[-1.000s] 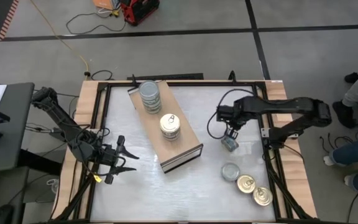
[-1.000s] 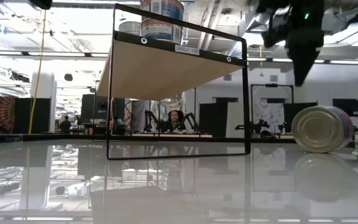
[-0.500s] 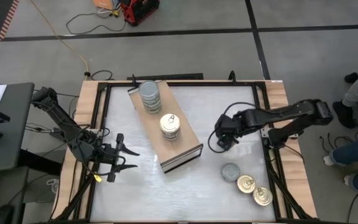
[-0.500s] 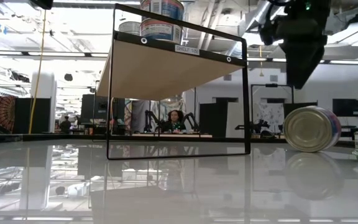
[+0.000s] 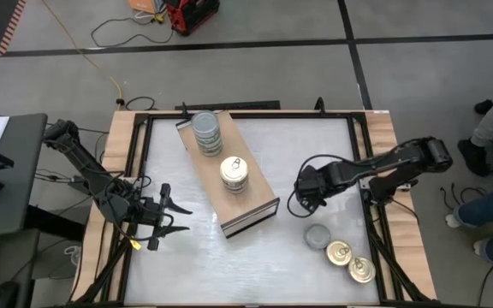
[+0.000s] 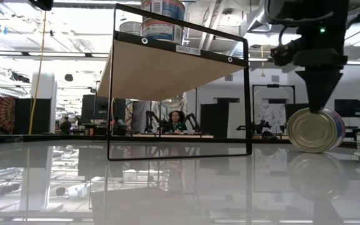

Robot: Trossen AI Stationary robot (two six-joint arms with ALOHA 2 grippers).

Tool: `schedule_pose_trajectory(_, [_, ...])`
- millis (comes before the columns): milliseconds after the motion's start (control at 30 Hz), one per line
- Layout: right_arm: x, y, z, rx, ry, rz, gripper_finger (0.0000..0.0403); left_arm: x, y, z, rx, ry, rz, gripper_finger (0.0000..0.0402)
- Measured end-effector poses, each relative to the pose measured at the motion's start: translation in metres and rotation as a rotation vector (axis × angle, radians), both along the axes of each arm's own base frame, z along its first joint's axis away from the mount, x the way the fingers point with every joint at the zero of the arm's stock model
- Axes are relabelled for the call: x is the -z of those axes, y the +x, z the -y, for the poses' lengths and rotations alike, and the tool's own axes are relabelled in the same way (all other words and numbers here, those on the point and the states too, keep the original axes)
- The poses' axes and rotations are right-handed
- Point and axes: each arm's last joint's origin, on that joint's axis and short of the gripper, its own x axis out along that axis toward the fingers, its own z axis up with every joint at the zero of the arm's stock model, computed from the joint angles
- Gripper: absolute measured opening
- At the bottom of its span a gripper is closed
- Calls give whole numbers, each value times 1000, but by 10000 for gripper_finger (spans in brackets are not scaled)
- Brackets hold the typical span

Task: Stack canned seafood by type on shelf
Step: Stack the blue tuna can on top of the other blue tuna can on the shelf

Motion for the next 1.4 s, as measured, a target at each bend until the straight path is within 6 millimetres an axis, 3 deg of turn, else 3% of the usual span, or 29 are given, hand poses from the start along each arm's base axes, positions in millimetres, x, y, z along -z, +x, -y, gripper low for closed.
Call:
schedule_pose_trajectory(500, [36, -13, -21, -54, 23, 31, 243, 0, 0, 0, 1, 4, 1, 181])
schedule_pose_trajectory(600, [37, -12, -22, -62, 2, 47, 218, 0, 0, 0, 1, 4, 1, 181])
schedule_pose_trajectory(733, [33, -11, -26, -90, -31, 62, 217, 0, 0, 0, 1, 4, 2, 181])
schedule_pose_trajectory(867, [12, -8, -32, -126, -81, 56, 217, 0, 0, 0, 1, 4, 2, 181])
schedule_pose_trajectory(1033, [-39, -2, -40, -169, -264, 119, 220, -1, 0, -1, -35, 10, 9, 181])
schedule_pose_trajectory(1233, [-94, 6, -59, -404, -546, 274, 218, -1, 0, -3, -111, 2, 15, 181])
schedule_pose_trajectory(1400, [-122, 18, -78, -617, -789, 366, 222, -2, 0, -4, -149, -64, 25, 181])
